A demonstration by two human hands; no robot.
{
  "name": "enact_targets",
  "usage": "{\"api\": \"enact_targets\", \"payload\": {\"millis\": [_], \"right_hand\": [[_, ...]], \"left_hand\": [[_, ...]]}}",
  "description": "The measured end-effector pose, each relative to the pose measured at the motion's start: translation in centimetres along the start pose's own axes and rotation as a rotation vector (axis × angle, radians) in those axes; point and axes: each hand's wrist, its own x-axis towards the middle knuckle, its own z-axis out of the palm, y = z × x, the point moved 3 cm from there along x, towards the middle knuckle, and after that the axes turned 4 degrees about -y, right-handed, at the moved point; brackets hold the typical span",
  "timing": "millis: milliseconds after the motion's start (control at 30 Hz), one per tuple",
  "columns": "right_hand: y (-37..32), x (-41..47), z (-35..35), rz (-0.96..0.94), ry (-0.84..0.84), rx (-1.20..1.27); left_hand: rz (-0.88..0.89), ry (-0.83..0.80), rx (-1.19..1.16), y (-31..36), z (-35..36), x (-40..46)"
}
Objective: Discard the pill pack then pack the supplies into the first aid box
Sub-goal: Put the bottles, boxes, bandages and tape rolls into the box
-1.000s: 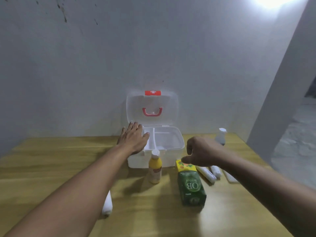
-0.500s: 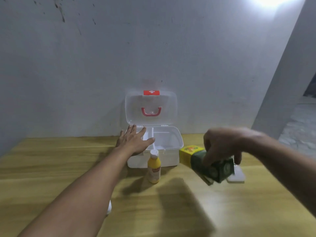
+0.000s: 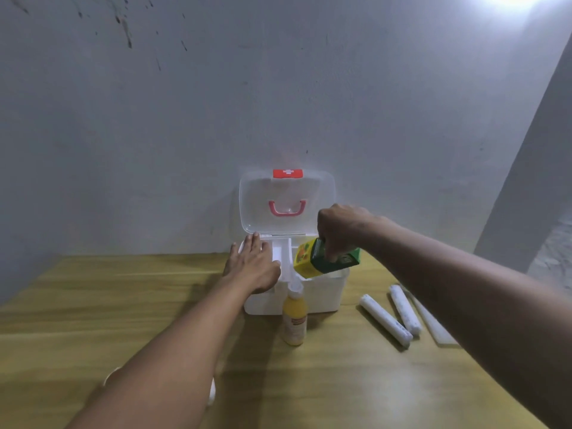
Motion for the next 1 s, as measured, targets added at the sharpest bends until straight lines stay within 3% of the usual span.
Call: {"api": "enact_targets", "payload": {"millis": [400, 1000], "right_hand": [[-1.5, 3.8, 5.5, -0.098, -0.085, 0.159], [-0.6, 3.3, 7.1, 0.012, 0.034, 0.278]], "left_hand": [[0.014, 0.005, 0.004, 0.1, 0.1, 0.0], [0.037, -0.027, 0.01, 0.4, -0.2, -0.4]]}}
